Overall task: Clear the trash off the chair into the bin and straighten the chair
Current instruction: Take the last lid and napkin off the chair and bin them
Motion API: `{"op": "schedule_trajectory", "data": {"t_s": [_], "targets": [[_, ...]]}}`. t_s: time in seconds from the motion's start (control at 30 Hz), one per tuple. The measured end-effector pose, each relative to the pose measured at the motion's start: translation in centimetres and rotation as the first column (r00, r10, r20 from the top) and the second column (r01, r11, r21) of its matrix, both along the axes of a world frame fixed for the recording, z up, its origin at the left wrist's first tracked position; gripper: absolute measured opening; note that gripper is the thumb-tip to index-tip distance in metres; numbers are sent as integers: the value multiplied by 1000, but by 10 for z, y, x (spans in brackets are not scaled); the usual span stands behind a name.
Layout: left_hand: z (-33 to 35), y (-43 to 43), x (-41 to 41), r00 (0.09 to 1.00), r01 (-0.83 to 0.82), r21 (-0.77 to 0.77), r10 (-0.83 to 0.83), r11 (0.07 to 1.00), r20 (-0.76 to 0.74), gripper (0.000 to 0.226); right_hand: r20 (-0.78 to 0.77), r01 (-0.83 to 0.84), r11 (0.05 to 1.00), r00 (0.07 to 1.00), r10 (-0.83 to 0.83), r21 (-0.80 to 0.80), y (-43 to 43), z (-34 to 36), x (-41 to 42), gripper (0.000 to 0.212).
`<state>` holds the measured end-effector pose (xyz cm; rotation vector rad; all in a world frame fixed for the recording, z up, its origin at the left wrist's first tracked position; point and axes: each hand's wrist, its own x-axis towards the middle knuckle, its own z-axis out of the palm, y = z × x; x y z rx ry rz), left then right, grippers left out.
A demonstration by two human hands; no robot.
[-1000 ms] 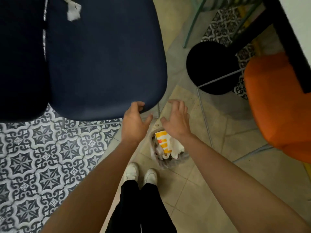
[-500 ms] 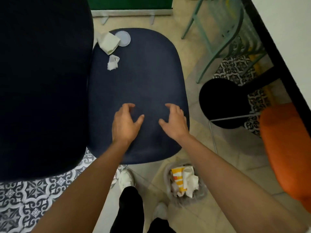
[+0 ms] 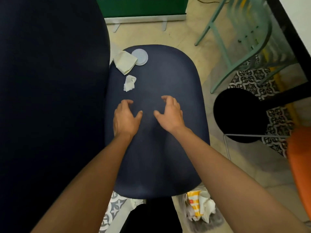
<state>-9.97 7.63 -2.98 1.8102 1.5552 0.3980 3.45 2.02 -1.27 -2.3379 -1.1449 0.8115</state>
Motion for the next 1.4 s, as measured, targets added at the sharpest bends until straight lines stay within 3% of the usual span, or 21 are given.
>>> {"op": "schedule_trajectory", "data": {"t_s": [0.37,0.53,0.63,0.8,1.0,1.17,1.3,1.4], "targets": [[-36,84,32,992,-118,-65,121,991,43,40,-9,-97,994,995,97,-59,94,-31,31,53],[-63,118,46,990,-133,-29,132,991,-57,34,-11,-144,988,990,143,-58,136,-49,43,53],[-75,130,52,984,-61,-51,52,997,-172,40,-7,-174,982,985,174,-73,155,-60,44,53],[-95,147,55,977,61,-87,-77,994,-199,49,13,-207,977,978,208,-57,189,-75,44,50],[-105,156,58,974,67,-143,-96,987,-204,26,65,-182,982,982,178,58,230,-79,35,49],[-103,152,49,984,74,-120,-92,990,-150,27,122,-183,978,978,171,95,263,-79,29,70],[-96,158,43,999,-35,-79,32,996,-33,18,168,-300,953,939,301,-31,285,-84,23,85],[-91,164,42,998,-59,-41,60,997,14,18,265,-346,932,893,363,-111,289,-91,19,85]]}}
